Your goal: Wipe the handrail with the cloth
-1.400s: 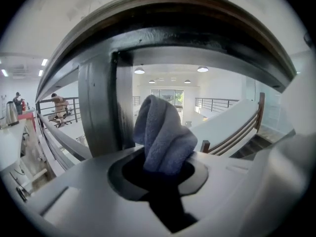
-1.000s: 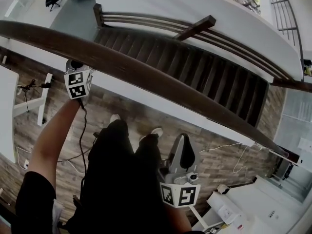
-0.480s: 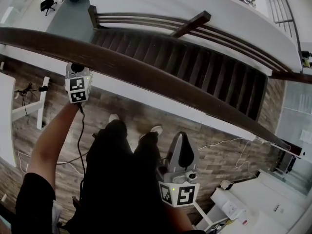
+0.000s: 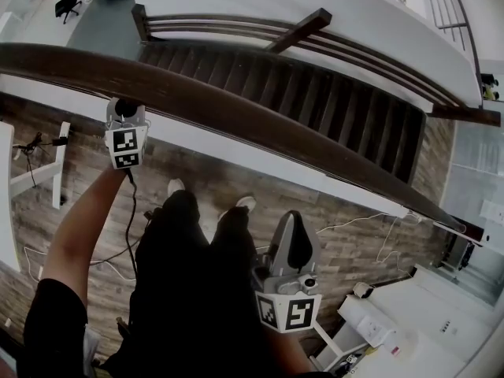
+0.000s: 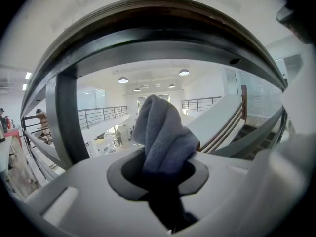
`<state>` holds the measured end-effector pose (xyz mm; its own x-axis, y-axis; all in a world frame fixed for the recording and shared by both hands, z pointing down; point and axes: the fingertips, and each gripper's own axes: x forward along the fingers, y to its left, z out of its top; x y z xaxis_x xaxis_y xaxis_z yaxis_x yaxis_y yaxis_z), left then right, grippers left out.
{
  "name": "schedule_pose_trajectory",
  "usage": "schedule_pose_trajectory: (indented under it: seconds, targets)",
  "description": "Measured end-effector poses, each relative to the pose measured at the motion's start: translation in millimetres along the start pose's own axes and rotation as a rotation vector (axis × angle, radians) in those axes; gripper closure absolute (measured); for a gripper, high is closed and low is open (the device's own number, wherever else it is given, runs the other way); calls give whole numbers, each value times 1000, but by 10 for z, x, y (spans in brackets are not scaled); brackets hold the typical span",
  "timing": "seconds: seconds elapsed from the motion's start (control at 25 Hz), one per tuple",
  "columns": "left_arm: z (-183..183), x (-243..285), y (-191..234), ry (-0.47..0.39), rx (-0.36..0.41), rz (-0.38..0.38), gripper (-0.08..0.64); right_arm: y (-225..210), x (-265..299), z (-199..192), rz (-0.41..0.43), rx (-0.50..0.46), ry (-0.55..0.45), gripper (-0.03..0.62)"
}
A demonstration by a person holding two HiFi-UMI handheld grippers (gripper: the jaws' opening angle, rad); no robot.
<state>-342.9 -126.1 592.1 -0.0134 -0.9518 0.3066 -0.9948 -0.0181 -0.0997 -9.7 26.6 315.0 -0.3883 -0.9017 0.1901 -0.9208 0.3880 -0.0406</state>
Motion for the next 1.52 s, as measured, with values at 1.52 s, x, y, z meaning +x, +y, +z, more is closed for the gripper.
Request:
schedule_pose_trajectory:
  seconds: [1.52]
  targets:
    - [147,-129,-1340,-41,27,-79,477,-850,-293,-303,-191,0,-49,591]
